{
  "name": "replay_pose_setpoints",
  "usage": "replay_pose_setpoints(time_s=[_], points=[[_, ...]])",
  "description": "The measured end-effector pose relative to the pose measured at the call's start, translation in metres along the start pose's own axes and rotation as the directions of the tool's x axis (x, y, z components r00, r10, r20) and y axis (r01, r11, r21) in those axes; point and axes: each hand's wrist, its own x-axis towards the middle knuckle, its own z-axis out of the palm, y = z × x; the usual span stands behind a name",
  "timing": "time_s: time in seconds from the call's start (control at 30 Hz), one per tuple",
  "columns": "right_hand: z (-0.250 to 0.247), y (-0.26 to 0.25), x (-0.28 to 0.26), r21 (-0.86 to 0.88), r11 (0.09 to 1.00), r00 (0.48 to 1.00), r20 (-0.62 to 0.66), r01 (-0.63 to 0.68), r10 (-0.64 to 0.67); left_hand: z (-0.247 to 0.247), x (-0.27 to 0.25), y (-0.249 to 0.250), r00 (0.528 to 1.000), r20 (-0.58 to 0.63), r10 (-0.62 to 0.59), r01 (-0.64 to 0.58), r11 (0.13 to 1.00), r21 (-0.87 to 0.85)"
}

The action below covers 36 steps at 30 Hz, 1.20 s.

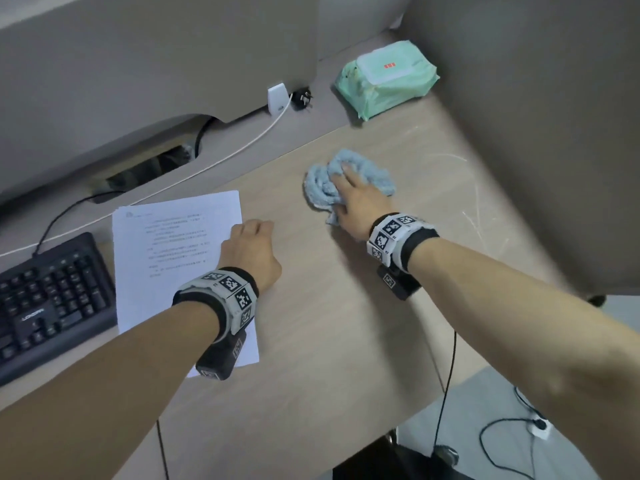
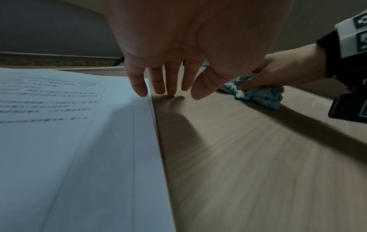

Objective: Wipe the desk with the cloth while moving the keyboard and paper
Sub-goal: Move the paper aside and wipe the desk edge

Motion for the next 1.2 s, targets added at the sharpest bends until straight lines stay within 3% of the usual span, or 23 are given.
replay_pose_setpoints(time_s=[0.1,0.2,0.3,0.4,0.5,0.57,0.63,0.73,0.83,0.9,0.97,1.03,1.1,1.2], points=[[-0.019,0.037,0.009,0.065,0.989,0.990,-0.043,-0.129,0.132,-0.003,0.013,0.014,0.999,-0.026,0.024,-0.023,1.000,0.015],[-0.046,0.094,0.023,0.043,0.938,0.937,-0.054,-0.344,0.346,-0.004,0.027,0.026,1.000,0.000,0.030,-0.030,1.000,-0.006],[-0.070,0.124,0.036,0.006,0.891,0.887,-0.095,-0.453,0.452,-0.001,0.038,0.035,1.000,-0.003,0.031,-0.031,0.999,-0.030],[-0.069,0.097,0.041,-0.137,0.931,0.938,0.030,-0.337,0.344,0.004,0.045,0.041,1.000,0.011,0.011,-0.011,0.999,-0.030],[-0.037,0.047,0.018,-0.116,0.993,0.996,0.074,-0.039,0.048,0.010,0.047,0.048,0.999,0.035,-0.006,0.005,0.999,0.044],[-0.030,0.048,0.003,-0.069,0.998,0.999,0.054,0.001,0.003,0.013,0.047,0.052,0.999,0.033,-0.021,0.018,0.996,0.091],[-0.039,0.083,-0.004,-0.001,0.988,0.988,-0.029,-0.154,0.154,0.015,0.049,0.053,0.999,0.033,-0.036,0.033,0.994,0.107],[-0.063,0.148,-0.027,0.059,0.873,0.871,-0.071,-0.484,0.487,0.019,0.050,0.055,0.998,0.038,-0.043,0.038,0.990,0.139],[-0.062,0.149,-0.038,0.022,0.806,0.803,-0.066,-0.592,0.592,0.023,0.048,0.056,0.998,0.034,-0.049,0.041,0.978,0.202],[-0.051,0.114,-0.034,0.061,0.830,0.829,-0.057,-0.554,0.557,0.025,0.047,0.058,0.998,0.035,-0.055,0.046,0.972,0.230],[-0.030,0.077,-0.031,0.057,0.933,0.933,-0.041,-0.356,0.358,0.024,0.048,0.060,0.998,0.042,-0.056,0.044,0.969,0.243],[-0.013,0.058,-0.037,0.024,0.981,0.981,0.026,-0.191,0.191,0.023,0.049,0.058,0.997,0.055,-0.051,0.036,0.967,0.251],[-0.010,0.074,-0.049,0.062,0.984,0.986,0.013,-0.168,0.168,0.022,0.051,0.055,0.996,0.076,-0.047,0.026,0.966,0.256],[-0.016,0.130,-0.080,0.090,0.938,0.933,-0.105,-0.336,0.344,0.019,0.052,0.050,0.996,0.092,-0.020,-0.004,0.968,0.249]])
